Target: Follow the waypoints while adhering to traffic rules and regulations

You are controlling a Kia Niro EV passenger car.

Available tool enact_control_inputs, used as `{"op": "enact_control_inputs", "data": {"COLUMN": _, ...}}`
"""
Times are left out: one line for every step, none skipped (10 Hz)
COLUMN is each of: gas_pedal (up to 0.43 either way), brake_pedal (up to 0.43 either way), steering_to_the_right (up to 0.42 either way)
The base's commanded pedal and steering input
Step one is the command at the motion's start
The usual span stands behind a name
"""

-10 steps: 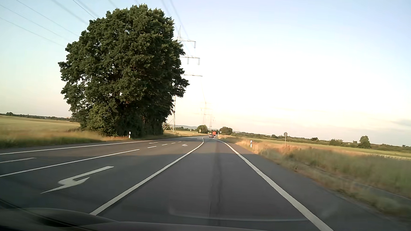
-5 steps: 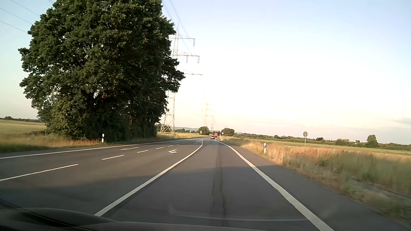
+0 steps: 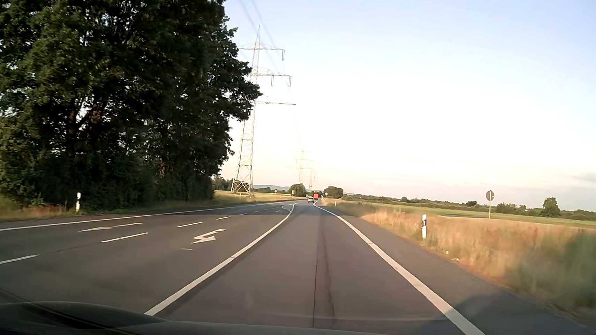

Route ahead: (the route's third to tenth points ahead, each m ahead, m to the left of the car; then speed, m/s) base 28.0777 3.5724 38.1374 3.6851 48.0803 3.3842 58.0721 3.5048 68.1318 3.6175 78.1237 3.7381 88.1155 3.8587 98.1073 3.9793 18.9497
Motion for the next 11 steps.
{"op": "enact_control_inputs", "data": {"gas_pedal": 0.028, "brake_pedal": 0.024, "steering_to_the_right": -0.003}}
{"op": "enact_control_inputs", "data": {"gas_pedal": 0.039, "brake_pedal": 0.024, "steering_to_the_right": -0.004}}
{"op": "enact_control_inputs", "data": {"gas_pedal": 0.047, "brake_pedal": 0.018, "steering_to_the_right": -0.004}}
{"op": "enact_control_inputs", "data": {"gas_pedal": 0.047, "brake_pedal": 0.024, "steering_to_the_right": -0.005}}
{"op": "enact_control_inputs", "data": {"gas_pedal": 0.047, "brake_pedal": 0.024, "steering_to_the_right": -0.005}}
{"op": "enact_control_inputs", "data": {"gas_pedal": 0.047, "brake_pedal": 0.024, "steering_to_the_right": -0.005}}
{"op": "enact_control_inputs", "data": {"gas_pedal": 0.047, "brake_pedal": 0.018, "steering_to_the_right": -0.006}}
{"op": "enact_control_inputs", "data": {"gas_pedal": 0.047, "brake_pedal": 0.024, "steering_to_the_right": -0.006}}
{"op": "enact_control_inputs", "data": {"gas_pedal": 0.047, "brake_pedal": 0.024, "steering_to_the_right": -0.006}}
{"op": "enact_control_inputs", "data": {"gas_pedal": 0.047, "brake_pedal": 0.024, "steering_to_the_right": -0.006}}
{"op": "enact_control_inputs", "data": {"gas_pedal": 0.047, "brake_pedal": 0.018, "steering_to_the_right": -0.006}}
